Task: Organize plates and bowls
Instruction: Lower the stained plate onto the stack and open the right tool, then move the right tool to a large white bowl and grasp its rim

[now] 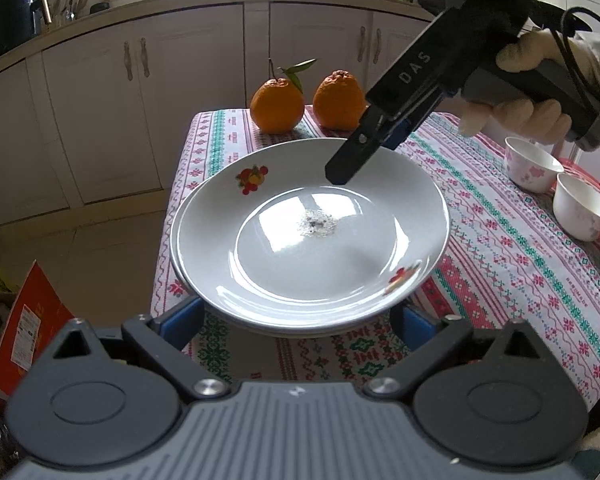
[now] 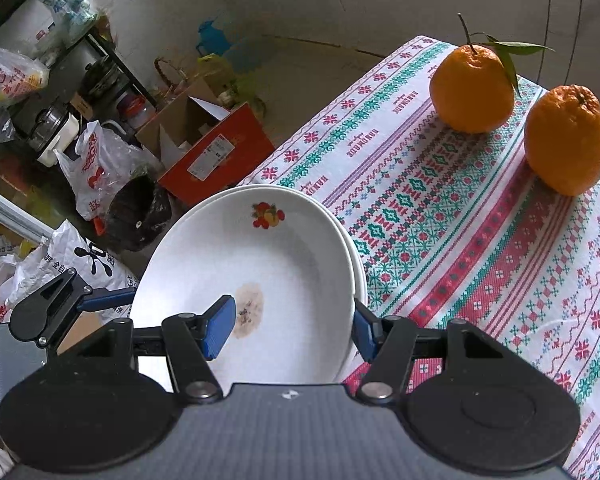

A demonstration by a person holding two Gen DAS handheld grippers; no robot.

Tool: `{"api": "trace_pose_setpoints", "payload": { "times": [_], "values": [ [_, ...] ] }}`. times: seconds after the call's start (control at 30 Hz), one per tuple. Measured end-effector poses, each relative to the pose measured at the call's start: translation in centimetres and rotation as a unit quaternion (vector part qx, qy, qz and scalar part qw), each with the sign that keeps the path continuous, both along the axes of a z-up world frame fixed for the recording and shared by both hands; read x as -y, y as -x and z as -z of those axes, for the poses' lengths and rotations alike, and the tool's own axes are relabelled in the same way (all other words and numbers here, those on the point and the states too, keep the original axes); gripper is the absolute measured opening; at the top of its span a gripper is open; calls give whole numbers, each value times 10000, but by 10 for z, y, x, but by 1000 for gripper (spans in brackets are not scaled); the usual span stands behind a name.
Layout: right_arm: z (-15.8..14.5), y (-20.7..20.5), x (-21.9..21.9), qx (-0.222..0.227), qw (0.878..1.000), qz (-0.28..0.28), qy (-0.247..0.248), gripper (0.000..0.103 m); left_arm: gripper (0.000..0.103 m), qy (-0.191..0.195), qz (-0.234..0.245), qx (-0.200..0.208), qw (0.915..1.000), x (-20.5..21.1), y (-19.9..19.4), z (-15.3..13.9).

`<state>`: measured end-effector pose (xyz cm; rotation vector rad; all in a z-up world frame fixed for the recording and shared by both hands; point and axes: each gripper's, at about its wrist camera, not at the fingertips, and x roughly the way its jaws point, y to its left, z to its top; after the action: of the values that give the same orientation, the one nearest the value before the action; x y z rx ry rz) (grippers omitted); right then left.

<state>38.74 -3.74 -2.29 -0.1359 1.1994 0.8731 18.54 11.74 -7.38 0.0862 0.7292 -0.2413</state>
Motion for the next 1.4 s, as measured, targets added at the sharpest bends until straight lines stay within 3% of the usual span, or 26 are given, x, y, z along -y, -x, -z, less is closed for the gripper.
{"api": "trace_pose_setpoints", "payload": {
  "times": [0.33,0.53,0.7,0.77,1.4],
  "values": [
    [-1,13,-6,443,9981,13,421,69,100,-78,15,7,10000,2,0,0],
    [-2,17,-2,488,9982,60,352,72,99,-52,4,17,10000,1,1,-2],
    [-16,33,1,783,9966,25,234,97,99,-135,33,92,9999,4,5,-7],
    [-22,42,2,922,9956,27,186,100,99,-182,67,135,9997,7,7,-9],
    [-54,136,29,2067,9777,287,238,103,101,-422,173,546,9975,31,39,-33]
  ]
}}
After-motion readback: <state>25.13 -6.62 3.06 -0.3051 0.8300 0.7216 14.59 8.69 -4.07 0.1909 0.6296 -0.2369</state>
